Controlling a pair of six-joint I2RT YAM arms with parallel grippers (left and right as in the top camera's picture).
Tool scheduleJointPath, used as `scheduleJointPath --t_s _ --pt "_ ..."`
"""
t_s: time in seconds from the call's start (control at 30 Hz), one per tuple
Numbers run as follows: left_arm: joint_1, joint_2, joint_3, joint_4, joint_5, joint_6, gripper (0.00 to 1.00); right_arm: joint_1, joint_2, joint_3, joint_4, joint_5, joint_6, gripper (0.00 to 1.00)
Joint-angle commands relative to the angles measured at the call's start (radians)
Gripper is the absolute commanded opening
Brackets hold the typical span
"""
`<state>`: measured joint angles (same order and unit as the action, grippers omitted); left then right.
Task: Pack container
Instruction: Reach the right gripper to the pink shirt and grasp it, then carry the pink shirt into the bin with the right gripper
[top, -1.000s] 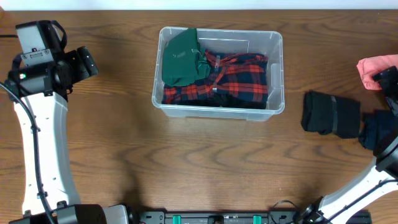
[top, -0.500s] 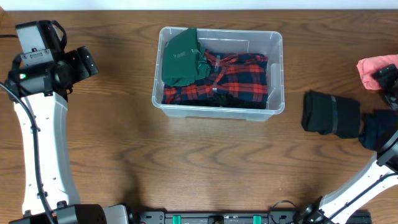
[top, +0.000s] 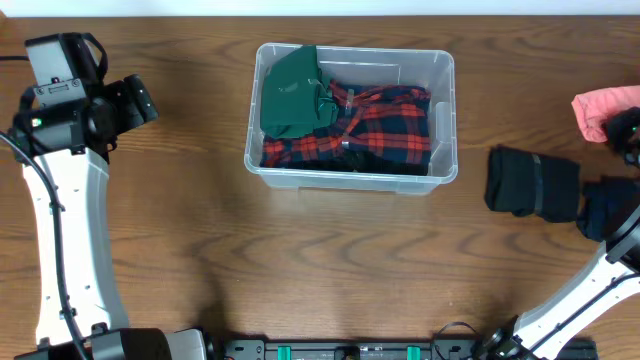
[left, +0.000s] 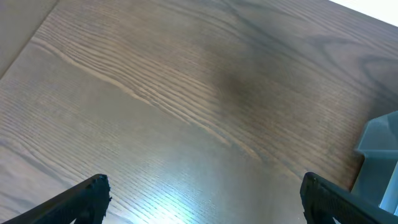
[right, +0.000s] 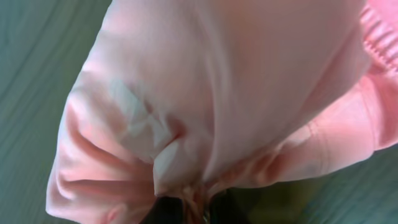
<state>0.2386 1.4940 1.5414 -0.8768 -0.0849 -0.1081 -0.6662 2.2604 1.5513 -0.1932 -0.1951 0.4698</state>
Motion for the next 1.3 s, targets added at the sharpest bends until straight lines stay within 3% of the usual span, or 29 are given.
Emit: scheduleJointPath --t_s 0.0,0.33,0.57,0.8,1.03,1.27 --pt "0.002 0.004 -0.002 -0.002 -0.002 -0.002 0.98 0.013 -0.058 -0.006 -0.023 -0.093 -0.021 0.01" --pt "0.002 0.004 -0.002 -0.002 -0.002 -0.002 0.98 0.061 -0.42 -0.006 -0.126 -0.298 -0.1 0.01" --pt "0.002 0.004 -0.002 -0.002 -0.002 -0.002 0.98 0.25 -0.615 -0.007 -0.245 -0.284 -0.029 0.01" --pt "0.002 0.004 -0.002 -0.002 -0.002 -0.002 0.98 0.558 -0.653 -0.007 -0.266 -0.073 0.092 0.01" --pt "0.002 0.004 -0.002 -0.002 -0.002 -0.002 0.98 0.876 -0.61 -0.007 -0.238 0.324 0.196 0.01" --pt "0.002 0.004 -0.002 -0.002 -0.002 -0.002 0.98 1.058 -0.537 -0.007 -0.185 0.564 0.213 0.01"
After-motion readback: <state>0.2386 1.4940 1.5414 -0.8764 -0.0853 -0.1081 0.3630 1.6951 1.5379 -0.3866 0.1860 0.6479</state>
